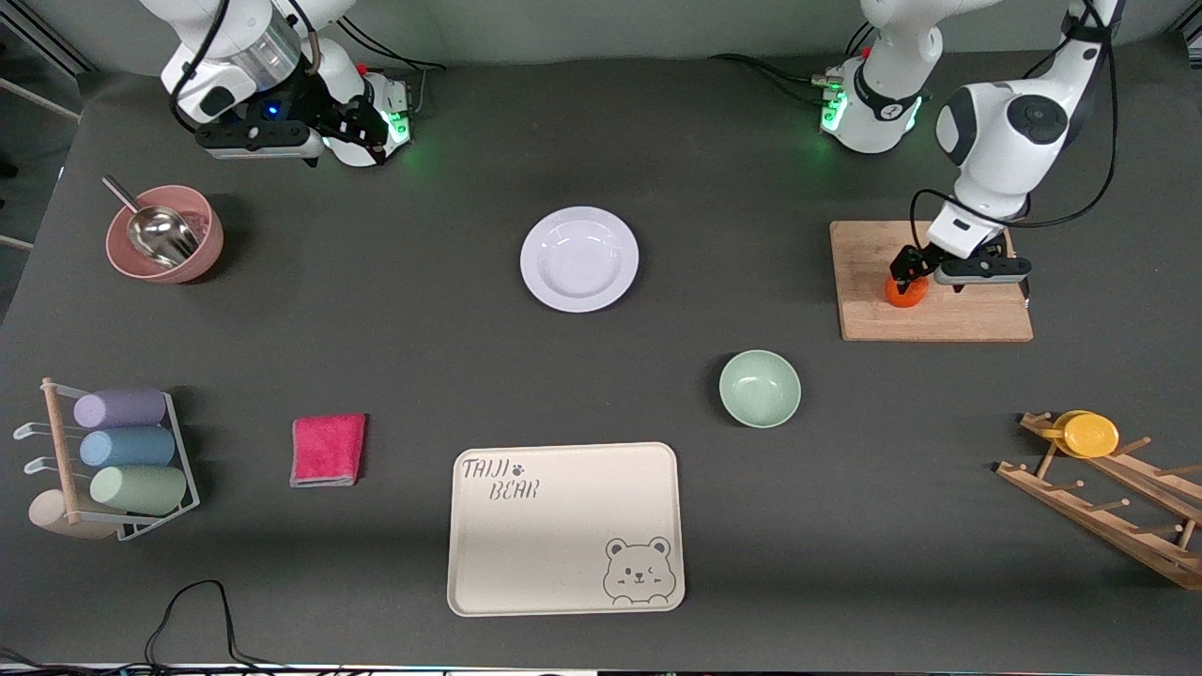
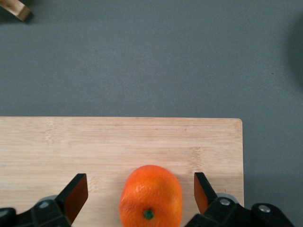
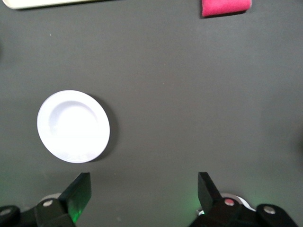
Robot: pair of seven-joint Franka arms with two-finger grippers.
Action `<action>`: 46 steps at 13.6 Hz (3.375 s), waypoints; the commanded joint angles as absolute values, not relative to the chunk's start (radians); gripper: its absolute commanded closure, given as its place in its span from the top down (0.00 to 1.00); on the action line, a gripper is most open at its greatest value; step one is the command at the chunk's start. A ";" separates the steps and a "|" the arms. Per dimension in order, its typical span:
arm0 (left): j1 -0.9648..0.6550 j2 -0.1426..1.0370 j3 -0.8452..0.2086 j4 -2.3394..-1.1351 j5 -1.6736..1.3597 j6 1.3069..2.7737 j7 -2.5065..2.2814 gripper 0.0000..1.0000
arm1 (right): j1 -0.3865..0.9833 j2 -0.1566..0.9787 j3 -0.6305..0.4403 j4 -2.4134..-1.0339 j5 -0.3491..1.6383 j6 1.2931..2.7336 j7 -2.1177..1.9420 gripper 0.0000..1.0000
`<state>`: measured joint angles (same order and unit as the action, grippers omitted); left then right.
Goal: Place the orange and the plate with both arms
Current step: 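Grasp the orange with the left gripper while the right gripper approaches the plate, then carry the orange with the left gripper and lower it onto the plate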
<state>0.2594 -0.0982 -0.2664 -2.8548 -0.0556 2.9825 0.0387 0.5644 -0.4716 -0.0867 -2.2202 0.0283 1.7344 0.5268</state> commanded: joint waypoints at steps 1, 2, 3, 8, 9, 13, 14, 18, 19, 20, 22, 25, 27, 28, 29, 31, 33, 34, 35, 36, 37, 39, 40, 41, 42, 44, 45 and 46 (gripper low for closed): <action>0.249 -0.095 -0.265 -2.933 -0.055 3.056 -0.004 1.00 | 0.569 -0.509 -0.117 -2.293 0.104 1.778 0.425 1.00; 0.232 -0.092 -0.265 -2.938 -0.055 3.050 -0.041 1.00 | 0.566 -0.509 -0.139 -2.312 0.132 1.784 0.388 1.00; 0.194 -0.087 -0.264 -2.942 -0.055 3.048 -0.078 1.00 | 0.566 -0.511 -0.164 -2.327 0.141 1.790 0.359 1.00; 0.182 -0.066 -0.262 -2.944 -0.055 3.054 -0.078 0.99 | 0.542 -0.509 -0.276 -2.480 0.363 1.885 0.124 1.00; 0.184 -0.064 -0.262 -2.944 -0.055 3.054 -0.066 0.99 | 0.543 -0.509 -0.288 -2.520 0.392 1.937 0.092 1.00; 0.187 -0.038 -0.261 -2.942 -0.055 3.062 -0.040 0.91 | 0.531 -0.493 -0.290 -2.644 0.639 2.071 -0.144 1.00; 0.195 -0.037 -0.261 -2.942 -0.055 3.062 -0.022 0.81 | 0.528 -0.479 -0.290 -2.666 0.691 2.088 -0.197 1.00; 0.204 -0.037 -0.261 -2.939 -0.055 3.048 0.028 0.00 | 0.528 -0.355 -0.328 -2.730 0.964 2.131 -0.533 1.00; 0.204 -0.041 -0.261 -2.938 -0.055 3.047 0.035 0.00 | 0.528 -0.309 -0.339 -2.743 1.039 2.131 -0.637 1.00; 0.204 -0.051 -0.261 -2.936 -0.055 3.046 0.035 0.00 | 0.528 -0.260 -0.357 -2.755 1.108 2.129 -0.740 1.00; 0.203 -0.101 -0.262 -2.931 -0.055 3.005 0.066 0.00 | 0.529 -0.157 -0.374 -2.772 1.237 2.126 -0.932 1.00; 0.186 -0.260 -0.265 -2.852 -0.058 2.692 0.071 0.00 | 0.529 -0.049 -0.376 -2.772 1.351 2.102 -1.073 1.00; 0.126 -0.334 -0.261 -2.756 -0.093 2.466 0.066 0.00 | 0.529 0.049 -0.379 -2.770 1.474 2.025 -1.217 1.00; 0.112 -0.350 -0.262 -2.699 -0.136 2.348 0.060 0.00 | 0.531 0.090 -0.379 -2.769 1.514 2.013 -1.276 1.00; 0.088 -0.356 -0.264 -2.627 -0.176 2.235 0.051 0.00 | 0.531 0.130 -0.379 -2.769 1.543 2.010 -1.328 1.00; 0.060 -0.357 -0.265 -2.499 -0.196 2.069 -0.009 0.00 | 0.531 0.185 -0.379 -2.766 1.589 1.970 -1.396 1.00; -0.027 -0.347 -0.265 -2.384 -0.198 1.958 -0.134 0.00 | 0.529 0.236 -0.380 -2.761 1.624 1.916 -1.445 1.00; -0.081 -0.333 -0.267 -2.338 -0.199 1.925 -0.232 0.00 | 0.529 0.250 -0.380 -2.760 1.637 1.916 -1.462 1.00; -0.147 -0.307 -0.271 -2.291 -0.201 1.908 -0.353 0.00 | 0.529 0.265 -0.380 -2.757 1.643 1.914 -1.466 1.00; -0.217 -0.261 -0.287 -2.242 -0.201 1.905 -0.486 0.00 | 0.529 0.276 -0.380 -2.750 1.649 1.914 -1.468 1.00; -0.276 -0.194 -0.320 -2.177 -0.201 1.905 -0.644 0.00 | 0.529 0.287 -0.380 -2.747 1.652 1.914 -1.470 1.00; -0.324 -0.044 -0.403 -2.033 -0.184 1.916 -0.918 0.00 | 0.528 0.296 -0.380 -2.747 1.654 1.914 -1.470 1.00; -0.327 0.028 -0.435 -1.972 -0.180 1.920 -0.998 0.00 | 0.528 0.299 -0.380 -2.747 1.654 1.913 -1.470 1.00; -0.331 0.085 -0.466 -1.927 -0.163 1.940 -1.047 0.00 | 0.528 0.308 -0.380 -2.746 1.654 1.913 -1.471 1.00; -0.350 0.124 -0.483 -1.907 -0.149 1.980 -1.105 0.00 | 0.528 0.313 -0.382 -2.743 1.657 1.910 -1.492 1.00; -0.428 0.194 -0.483 -1.902 -0.111 2.119 -1.295 0.00 | 0.526 0.345 -0.382 -2.737 1.667 1.869 -1.516 1.00; -0.466 0.237 -0.483 -1.902 -0.080 2.203 -1.425 0.00 | 0.526 0.350 -0.383 -2.735 1.667 1.865 -1.517 1.00; -0.500 0.274 -0.483 -1.902 -0.034 2.282 -1.533 0.00 | 0.526 0.350 -0.383 -2.735 1.670 1.864 -1.517 1.00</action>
